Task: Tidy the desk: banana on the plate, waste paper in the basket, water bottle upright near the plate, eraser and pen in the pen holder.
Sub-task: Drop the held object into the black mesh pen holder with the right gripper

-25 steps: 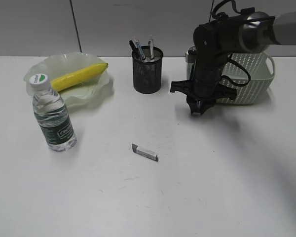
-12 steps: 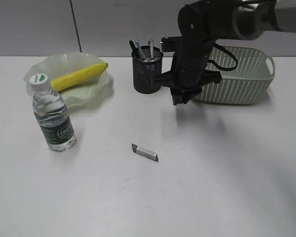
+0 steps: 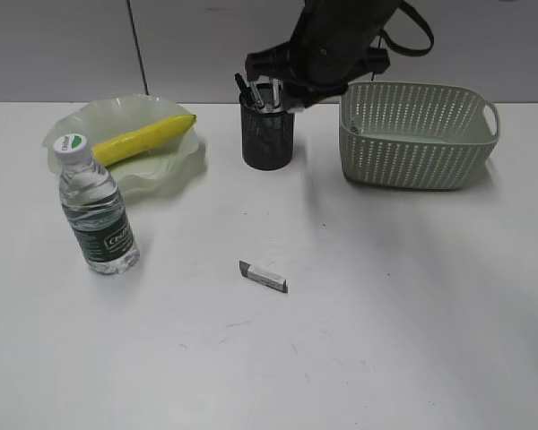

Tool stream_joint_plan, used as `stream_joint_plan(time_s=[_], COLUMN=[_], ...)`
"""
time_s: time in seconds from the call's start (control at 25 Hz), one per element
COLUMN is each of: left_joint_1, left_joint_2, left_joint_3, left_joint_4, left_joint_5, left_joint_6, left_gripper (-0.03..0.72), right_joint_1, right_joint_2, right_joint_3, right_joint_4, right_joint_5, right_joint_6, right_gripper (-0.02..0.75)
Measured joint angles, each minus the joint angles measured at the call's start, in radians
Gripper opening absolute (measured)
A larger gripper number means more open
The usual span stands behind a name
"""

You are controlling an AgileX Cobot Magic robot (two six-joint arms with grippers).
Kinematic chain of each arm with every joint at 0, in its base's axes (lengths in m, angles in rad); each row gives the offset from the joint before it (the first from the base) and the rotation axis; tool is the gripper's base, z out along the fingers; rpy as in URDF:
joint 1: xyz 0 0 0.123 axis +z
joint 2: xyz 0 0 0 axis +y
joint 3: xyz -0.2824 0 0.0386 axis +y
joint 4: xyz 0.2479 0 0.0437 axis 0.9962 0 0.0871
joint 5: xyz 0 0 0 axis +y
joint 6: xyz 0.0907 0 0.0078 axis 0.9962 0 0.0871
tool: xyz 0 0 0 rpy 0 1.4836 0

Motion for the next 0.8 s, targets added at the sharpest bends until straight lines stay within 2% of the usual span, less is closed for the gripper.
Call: stream_joint_plan(time_s=[0.2, 0.48, 0.8], left_joint_1=[0.0, 0.0, 0.0], left_joint_2=[0.0, 0.0, 0.0], left_joint_3=[0.0, 0.0, 0.0], left_joint_4=[0.0, 0.0, 0.001], left_joint_5=[0.0, 0.0, 0.0], left_joint_6=[-0.001, -0.001, -0.003], left_gripper=[0.283, 0.283, 0.283], right_joint_1=[0.0, -0.023, -0.072], right_joint_2=[0.018, 0.135, 0.207], right_joint_3=[-0.001, -0.001, -0.001], right_joint_4=[-0.006, -0.076, -0.079], right_joint_5=[-0.245, -0.515, -0.618], right_joint_6=[-0.093, -0.108, -0.109], right_gripper=[0.185, 0.185, 0.185])
